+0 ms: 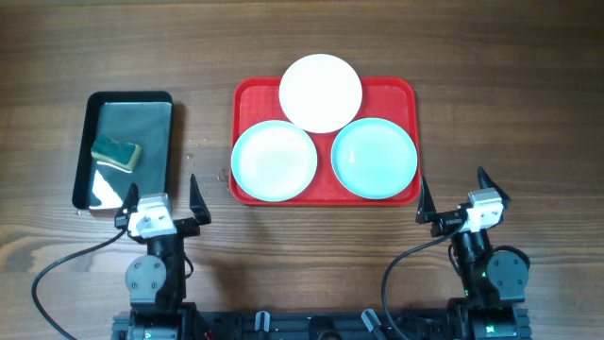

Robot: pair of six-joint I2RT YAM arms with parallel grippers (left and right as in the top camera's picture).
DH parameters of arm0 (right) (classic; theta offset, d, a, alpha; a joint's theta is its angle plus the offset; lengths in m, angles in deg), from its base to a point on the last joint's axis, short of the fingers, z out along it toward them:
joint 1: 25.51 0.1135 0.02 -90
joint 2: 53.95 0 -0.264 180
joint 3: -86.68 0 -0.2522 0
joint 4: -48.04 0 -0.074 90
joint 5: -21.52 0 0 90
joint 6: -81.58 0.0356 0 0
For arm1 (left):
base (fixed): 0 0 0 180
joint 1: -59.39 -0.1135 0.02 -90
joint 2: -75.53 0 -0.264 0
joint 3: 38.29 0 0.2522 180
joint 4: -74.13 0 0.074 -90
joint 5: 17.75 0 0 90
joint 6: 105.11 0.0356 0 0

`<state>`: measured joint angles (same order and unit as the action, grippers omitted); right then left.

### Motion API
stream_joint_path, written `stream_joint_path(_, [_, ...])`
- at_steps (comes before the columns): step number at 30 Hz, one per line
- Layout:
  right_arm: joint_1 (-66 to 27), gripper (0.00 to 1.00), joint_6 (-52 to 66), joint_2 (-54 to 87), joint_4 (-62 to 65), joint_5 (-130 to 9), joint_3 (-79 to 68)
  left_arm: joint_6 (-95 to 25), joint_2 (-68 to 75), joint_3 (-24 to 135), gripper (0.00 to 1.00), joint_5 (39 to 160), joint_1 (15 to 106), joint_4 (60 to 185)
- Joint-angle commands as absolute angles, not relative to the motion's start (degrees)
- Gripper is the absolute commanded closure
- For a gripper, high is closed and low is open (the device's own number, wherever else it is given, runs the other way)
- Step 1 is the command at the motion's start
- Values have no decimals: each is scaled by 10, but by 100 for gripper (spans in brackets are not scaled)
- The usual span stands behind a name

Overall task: Clean dirty plates on tray and stack at the side
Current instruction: 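Move the left gripper to the black basin toward the sponge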

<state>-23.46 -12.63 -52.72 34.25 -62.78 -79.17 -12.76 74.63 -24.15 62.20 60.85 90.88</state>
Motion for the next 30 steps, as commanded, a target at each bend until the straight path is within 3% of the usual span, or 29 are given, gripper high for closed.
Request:
stream_joint_path(1, [-238, 0, -129, -527, 344, -635, -793, -119, 745, -242, 0, 608, 608, 910])
stream_joint_path(23, [-238, 0, -129, -527, 344, -635, -793, -119, 745, -242, 0, 609, 608, 907])
stream_joint_path(25, [-238, 0, -129, -527, 344, -635, -793, -143, 745, -242, 0, 709, 608, 871])
stream_joint_path(26, [-238, 0, -129, -527, 344, -635, -793, -155, 745, -242, 0, 899, 608, 807])
stream_joint_path(27, [-238, 0, -129, -527, 344, -635, -793, -155, 745, -242, 0, 953, 608, 752])
stream_joint_path(30, [-238, 0, -129, -527, 344, -635, -793, -155, 743, -240, 0, 939, 608, 567])
